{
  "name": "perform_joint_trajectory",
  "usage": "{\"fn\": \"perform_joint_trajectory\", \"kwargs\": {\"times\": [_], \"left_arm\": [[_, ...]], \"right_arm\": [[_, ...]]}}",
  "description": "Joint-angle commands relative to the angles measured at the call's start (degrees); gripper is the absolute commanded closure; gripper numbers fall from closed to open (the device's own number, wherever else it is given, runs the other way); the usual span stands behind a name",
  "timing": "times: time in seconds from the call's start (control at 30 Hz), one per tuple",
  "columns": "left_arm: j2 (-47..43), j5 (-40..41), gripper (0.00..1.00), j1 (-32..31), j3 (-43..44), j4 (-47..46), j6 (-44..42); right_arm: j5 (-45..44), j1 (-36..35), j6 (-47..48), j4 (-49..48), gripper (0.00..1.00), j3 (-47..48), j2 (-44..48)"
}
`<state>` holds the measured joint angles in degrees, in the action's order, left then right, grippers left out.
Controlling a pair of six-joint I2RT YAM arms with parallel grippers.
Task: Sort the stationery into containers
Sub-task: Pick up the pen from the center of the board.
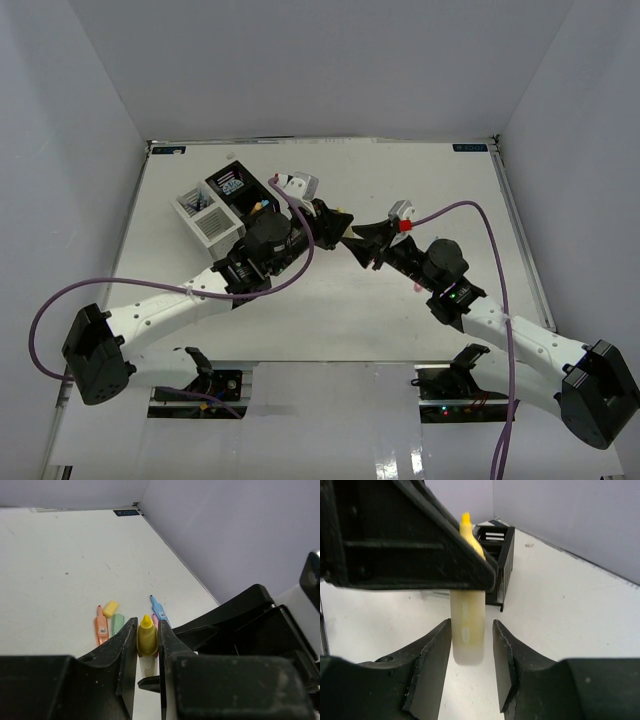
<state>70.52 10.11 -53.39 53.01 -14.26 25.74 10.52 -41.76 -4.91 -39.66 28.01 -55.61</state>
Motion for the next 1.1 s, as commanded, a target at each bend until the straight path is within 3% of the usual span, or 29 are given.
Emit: {"fn": "perform_joint_trajectory", "kwargs": {"times": [0.0, 0.17, 0.8, 0.9, 1.07], "left_arm": [[-2.58, 0.70, 1.00, -0.05, 1.74, -1.30, -2.97], [-2.67, -0.09, 1.00, -0.05, 2.62, -0.15, -4.03], [0.23, -5.19, 1.00, -0.05, 6.22, 6.43, -5.34], [0.76, -5.45, 1.00, -0.05, 6.66, 7.31, -5.78], [1.37, -6.24, 1.00, -0.05, 7.10, 8.46, -6.05]], "right_arm": [[0.46, -0.17, 1.65, 2.39, 0.54, 1.70, -0.02], [0.38, -0.17, 2.01, 3.54, 0.50, 1.52, -0.02], [0.38, -0.17, 4.64, 3.89, 0.51, 4.42, -1.69], [0.02, -0.17, 4.64, 3.97, 0.55, 4.42, -1.51], [-0.59, -0.25, 4.64, 4.06, 0.78, 4.25, -1.16]]}}
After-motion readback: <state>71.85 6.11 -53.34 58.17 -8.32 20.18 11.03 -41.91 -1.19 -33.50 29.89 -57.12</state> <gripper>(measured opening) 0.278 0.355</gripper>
